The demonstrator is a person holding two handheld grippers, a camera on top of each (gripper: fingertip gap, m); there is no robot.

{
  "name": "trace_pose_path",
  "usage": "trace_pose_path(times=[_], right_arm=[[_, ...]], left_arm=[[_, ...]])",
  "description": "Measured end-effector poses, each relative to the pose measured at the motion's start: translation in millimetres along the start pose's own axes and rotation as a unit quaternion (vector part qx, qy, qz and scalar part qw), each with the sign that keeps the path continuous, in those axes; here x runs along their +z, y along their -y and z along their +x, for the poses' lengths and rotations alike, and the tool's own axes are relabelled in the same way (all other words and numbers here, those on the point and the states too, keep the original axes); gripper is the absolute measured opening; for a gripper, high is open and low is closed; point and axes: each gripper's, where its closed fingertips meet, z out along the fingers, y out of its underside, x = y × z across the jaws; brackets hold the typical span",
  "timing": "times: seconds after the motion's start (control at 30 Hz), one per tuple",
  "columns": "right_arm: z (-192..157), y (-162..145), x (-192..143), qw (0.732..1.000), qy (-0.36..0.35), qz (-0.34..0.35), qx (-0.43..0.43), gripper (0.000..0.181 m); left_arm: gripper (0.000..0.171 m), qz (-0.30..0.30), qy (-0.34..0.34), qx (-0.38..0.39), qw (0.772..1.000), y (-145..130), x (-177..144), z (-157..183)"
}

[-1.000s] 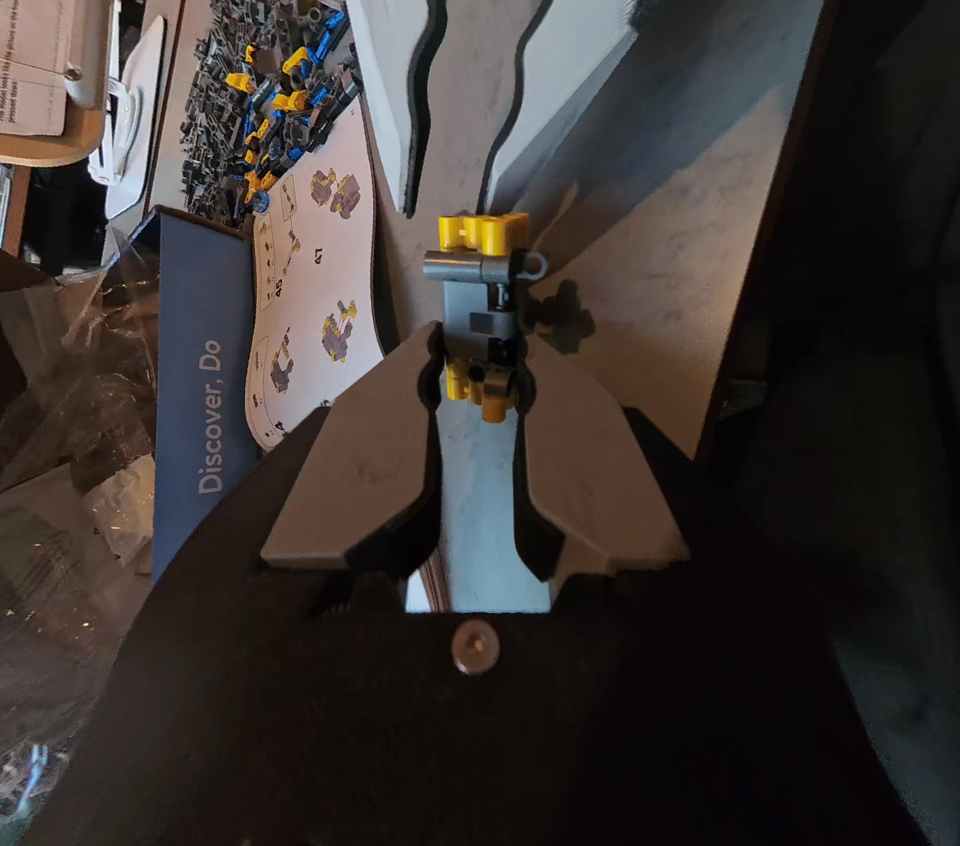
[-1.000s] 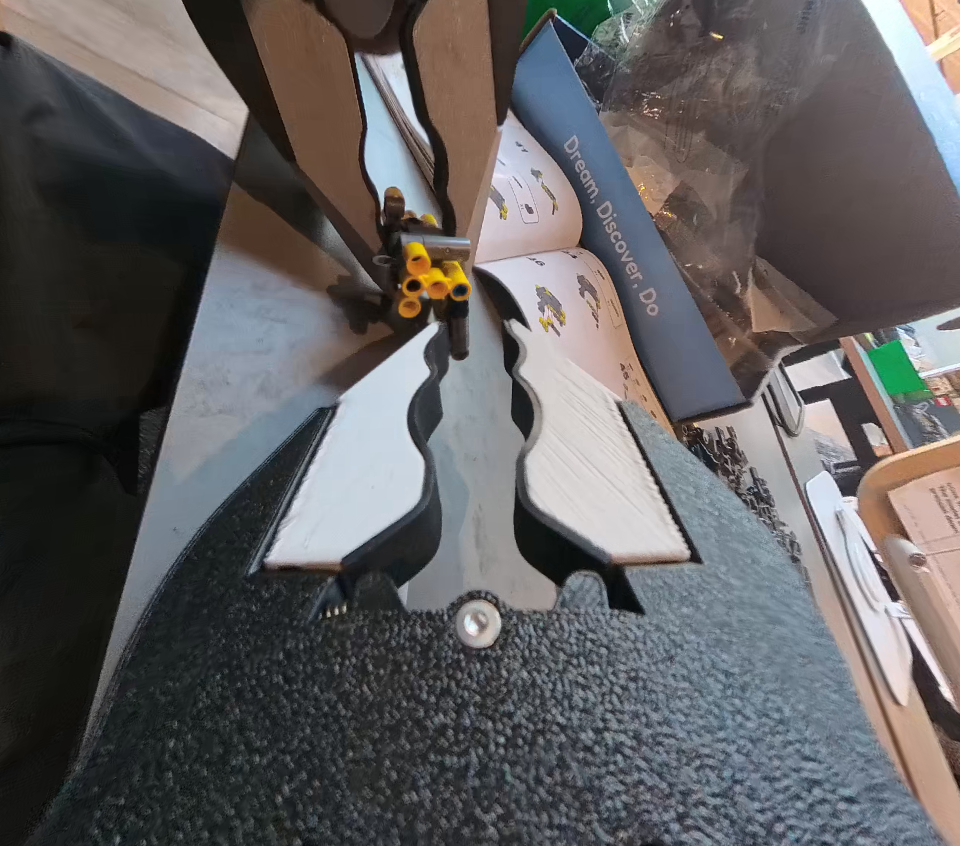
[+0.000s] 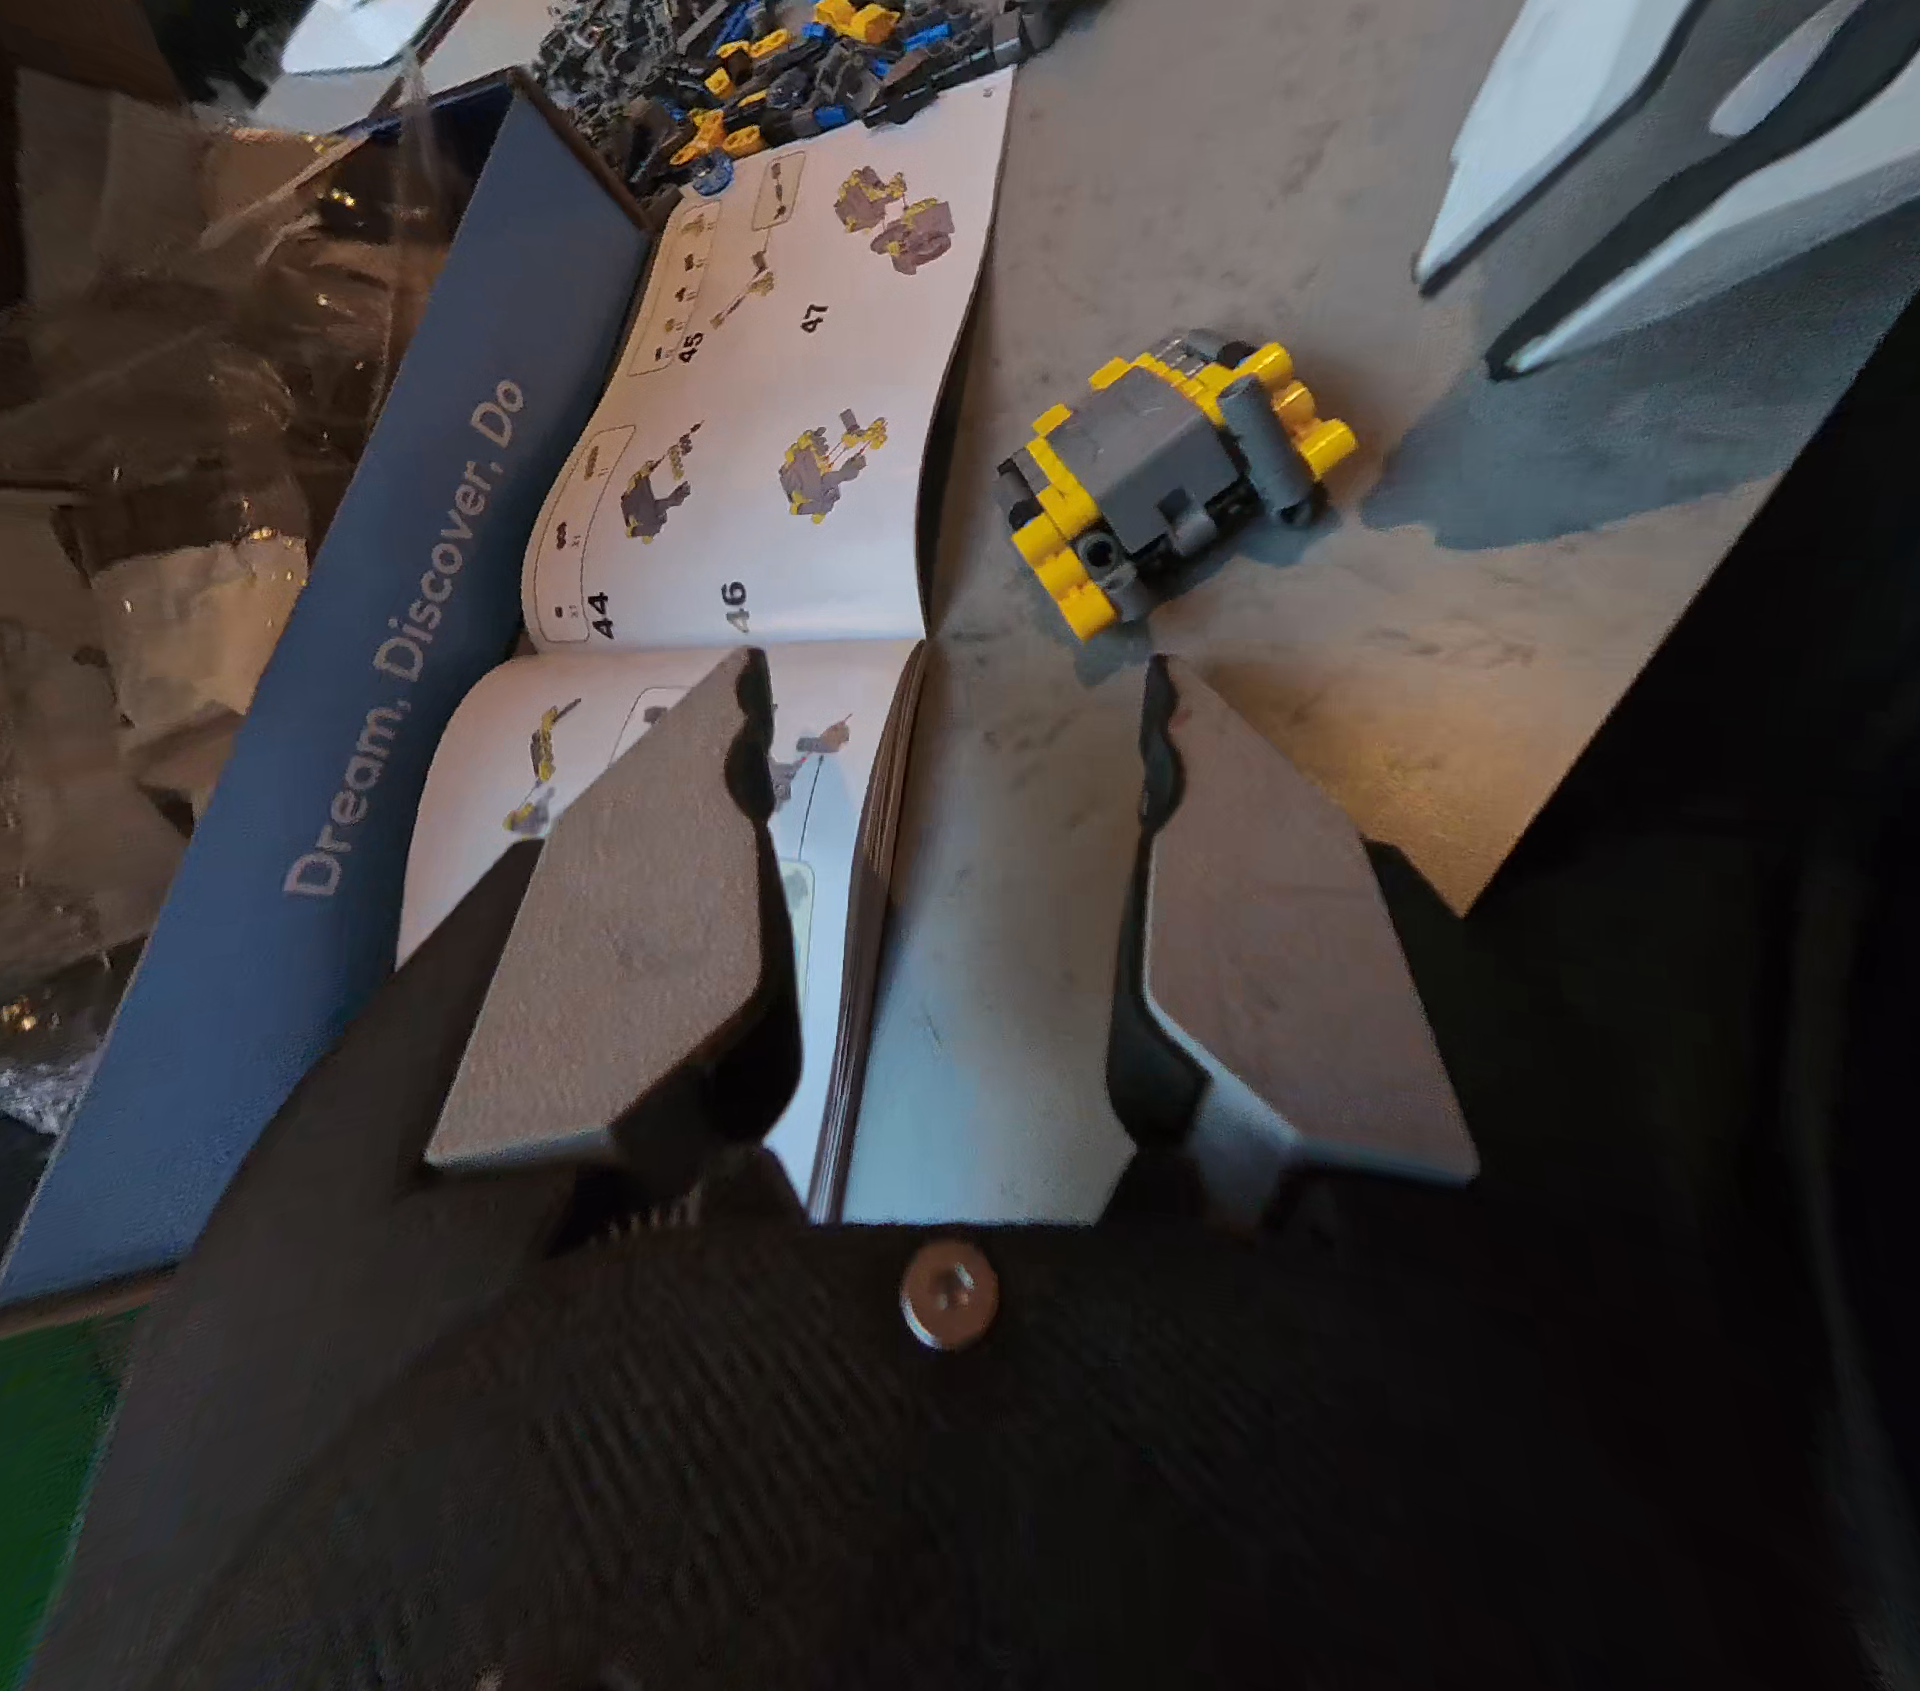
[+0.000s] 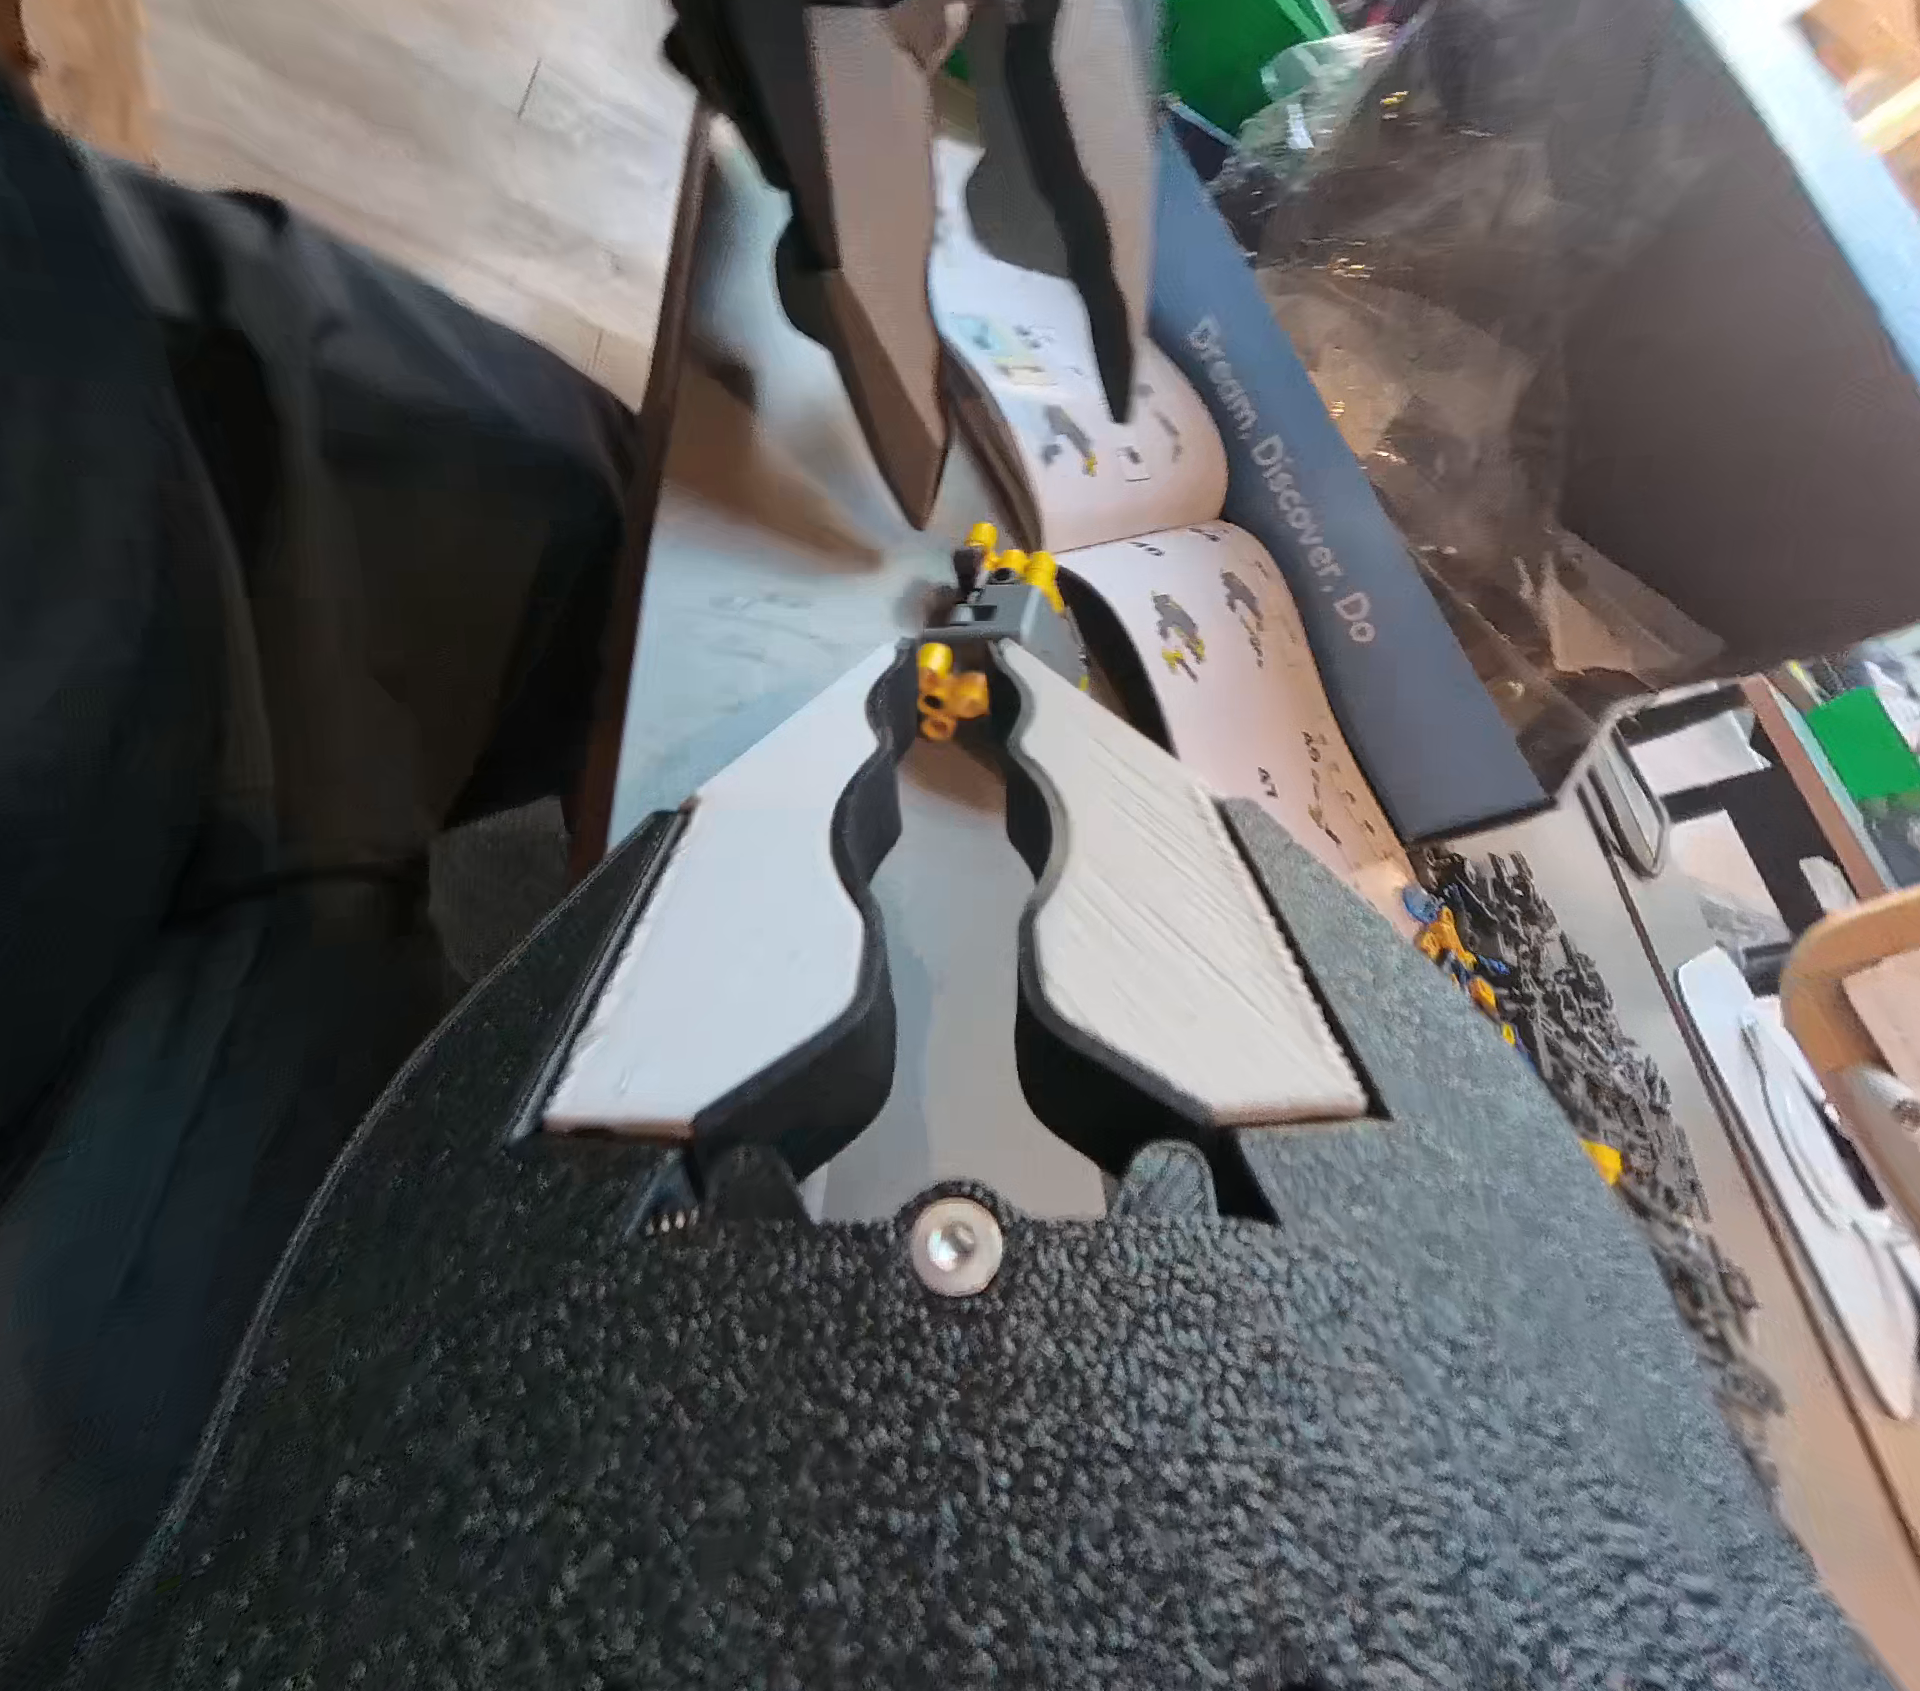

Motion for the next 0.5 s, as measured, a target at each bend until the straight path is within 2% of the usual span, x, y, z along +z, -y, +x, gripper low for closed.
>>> trace_pose_path(times=[0.13, 0.2, 0.27, 0.4, 0.5], right_arm=[[21.5, 5.6, -7.3, 0.997, -0.032, 0.038, 0.053, 0.012], [25.7, 4.9, -7.9, 0.996, -0.03, 0.043, 0.071, 0.017], [27.3, 3.9, -7.4, 0.995, -0.025, 0.042, 0.084, 0.017], [29.4, 3.0, -7.4, 0.994, -0.025, 0.041, 0.093, 0.017], [33.5, 2.7, -8.7, 0.993, -0.029, 0.046, 0.108, 0.017]], left_arm=[[0.067, 0.038, 0.021, -0.034, 0.998, -2.0, -7.9, -8.8], [0.064, 0.069, 0.037, -0.029, 0.996, 6.8, -13.2, -13.2], [0.054, 0.102, 0.049, -0.017, 0.993, 18.0, -17.2, -15.4], [0.041, 0.103, 0.044, 0.005, 0.994, 20.5, -12.6, -11.1], [0.033, 0.13, 0.044, 0.0, 0.991, 27.4, -13.9, -15.4]])
